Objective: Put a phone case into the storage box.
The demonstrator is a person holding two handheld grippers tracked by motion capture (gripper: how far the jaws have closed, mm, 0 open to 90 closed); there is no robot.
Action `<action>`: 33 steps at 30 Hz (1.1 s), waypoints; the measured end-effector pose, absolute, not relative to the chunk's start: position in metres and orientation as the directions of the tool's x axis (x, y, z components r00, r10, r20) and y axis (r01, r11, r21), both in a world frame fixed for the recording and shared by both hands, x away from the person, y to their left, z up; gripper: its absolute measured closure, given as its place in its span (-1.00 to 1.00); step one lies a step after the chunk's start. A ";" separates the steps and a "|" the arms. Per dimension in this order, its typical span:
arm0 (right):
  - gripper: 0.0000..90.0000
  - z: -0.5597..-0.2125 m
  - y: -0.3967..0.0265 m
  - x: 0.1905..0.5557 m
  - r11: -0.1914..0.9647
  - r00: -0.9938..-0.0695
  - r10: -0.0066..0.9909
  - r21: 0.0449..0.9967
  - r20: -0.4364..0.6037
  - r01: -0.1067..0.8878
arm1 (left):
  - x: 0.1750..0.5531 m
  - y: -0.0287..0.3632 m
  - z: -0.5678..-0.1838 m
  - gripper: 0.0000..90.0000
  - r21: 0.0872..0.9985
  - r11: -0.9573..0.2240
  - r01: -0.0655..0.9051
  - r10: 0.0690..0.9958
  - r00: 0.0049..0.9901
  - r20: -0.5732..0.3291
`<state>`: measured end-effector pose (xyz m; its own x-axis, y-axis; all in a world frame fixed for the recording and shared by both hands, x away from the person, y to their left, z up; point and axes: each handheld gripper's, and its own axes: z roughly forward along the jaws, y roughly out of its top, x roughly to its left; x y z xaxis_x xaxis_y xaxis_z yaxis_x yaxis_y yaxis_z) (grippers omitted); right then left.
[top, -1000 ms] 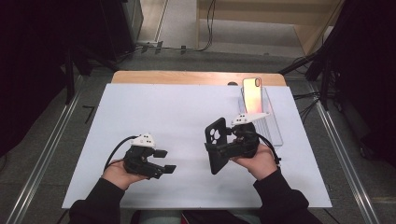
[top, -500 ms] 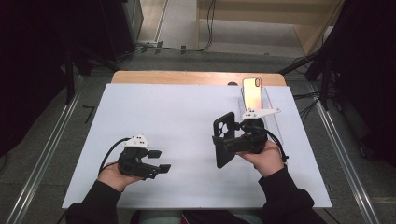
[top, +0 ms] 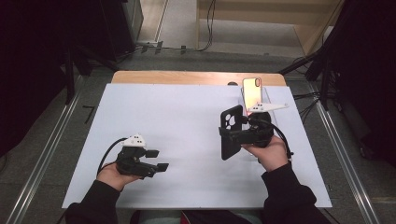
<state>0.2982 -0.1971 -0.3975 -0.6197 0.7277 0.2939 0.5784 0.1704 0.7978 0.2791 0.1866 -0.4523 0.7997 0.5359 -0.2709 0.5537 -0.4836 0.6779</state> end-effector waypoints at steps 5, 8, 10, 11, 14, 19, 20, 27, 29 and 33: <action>-0.71 -0.394 -0.206 0.301 0.145 -0.584 0.757 0.795 0.294 0.589 | 0.279 0.188 -0.454 -0.32 0.671 -0.490 0.557 0.538 0.799 -0.271; -0.71 -0.391 -0.211 0.303 0.134 -0.570 0.768 0.797 0.292 0.589 | 0.279 0.190 -0.454 -0.32 0.672 -0.484 0.560 0.544 0.795 -0.270; -0.71 -0.389 -0.214 0.303 0.130 -0.564 0.775 0.802 0.284 0.583 | 0.279 0.190 -0.455 -0.32 0.675 -0.476 0.564 0.543 0.792 -0.279; -0.71 -0.388 -0.215 0.303 0.129 -0.561 0.780 0.805 0.279 0.580 | 0.280 0.191 -0.455 -0.32 0.676 -0.477 0.562 0.541 0.794 -0.278; -0.71 -0.386 -0.220 0.305 0.120 -0.548 0.792 0.810 0.271 0.575 | 0.280 0.190 -0.455 -0.32 0.674 -0.480 0.562 0.541 0.794 -0.276; -0.71 -0.383 -0.229 0.309 0.106 -0.527 0.806 0.811 0.268 0.575 | 0.281 0.189 -0.455 -0.32 0.676 -0.478 0.561 0.539 0.795 -0.278; -0.71 -0.381 -0.231 0.310 0.101 -0.520 0.812 0.813 0.266 0.574 | 0.281 0.189 -0.455 -0.32 0.676 -0.480 0.560 0.539 0.796 -0.276; -0.71 -0.374 -0.243 0.320 0.083 -0.466 0.853 0.822 0.234 0.564 | 0.282 0.190 -0.457 -0.32 0.676 -0.475 0.563 0.540 0.793 -0.280; -0.71 -0.374 -0.247 0.323 0.074 -0.451 0.862 0.824 0.230 0.561 | 0.282 0.189 -0.457 -0.32 0.677 -0.477 0.560 0.540 0.795 -0.277; -0.71 -0.375 -0.257 0.329 0.044 -0.410 0.882 0.826 0.232 0.562 | 0.281 0.189 -0.457 -0.32 0.675 -0.481 0.560 0.539 0.796 -0.276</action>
<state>0.3286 -0.2566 -0.3752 -0.4097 0.8821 0.2322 0.5619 0.0436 0.8260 0.2812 0.1887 -0.4572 0.7956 0.5395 -0.2756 0.5598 -0.4807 0.6750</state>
